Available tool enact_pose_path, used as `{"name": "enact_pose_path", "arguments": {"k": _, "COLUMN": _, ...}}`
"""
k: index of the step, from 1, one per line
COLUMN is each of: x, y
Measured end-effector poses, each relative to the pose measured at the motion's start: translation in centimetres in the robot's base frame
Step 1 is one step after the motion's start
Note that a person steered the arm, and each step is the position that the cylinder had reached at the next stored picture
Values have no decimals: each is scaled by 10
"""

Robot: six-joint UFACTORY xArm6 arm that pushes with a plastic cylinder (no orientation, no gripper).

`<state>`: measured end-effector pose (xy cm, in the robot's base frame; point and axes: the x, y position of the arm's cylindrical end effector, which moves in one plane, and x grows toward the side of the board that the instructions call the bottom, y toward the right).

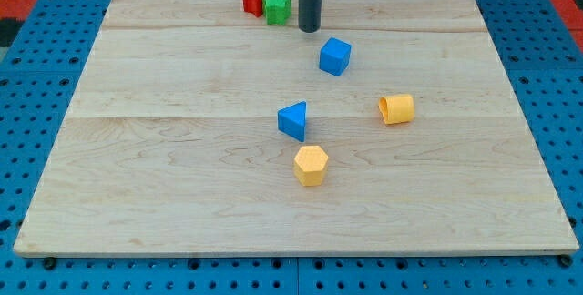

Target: Move your arm towards the right side of the board

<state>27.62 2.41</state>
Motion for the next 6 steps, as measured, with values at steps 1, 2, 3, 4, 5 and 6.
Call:
{"name": "enact_pose_path", "arguments": {"k": 1, "x": 1, "y": 0}}
{"name": "enact_pose_path", "arguments": {"k": 2, "x": 1, "y": 3}}
{"name": "enact_pose_path", "arguments": {"k": 3, "x": 1, "y": 7}}
{"name": "enact_pose_path", "arguments": {"k": 4, "x": 1, "y": 9}}
{"name": "enact_pose_path", "arguments": {"k": 5, "x": 1, "y": 13}}
{"name": "enact_pose_path", "arguments": {"k": 6, "x": 1, "y": 20}}
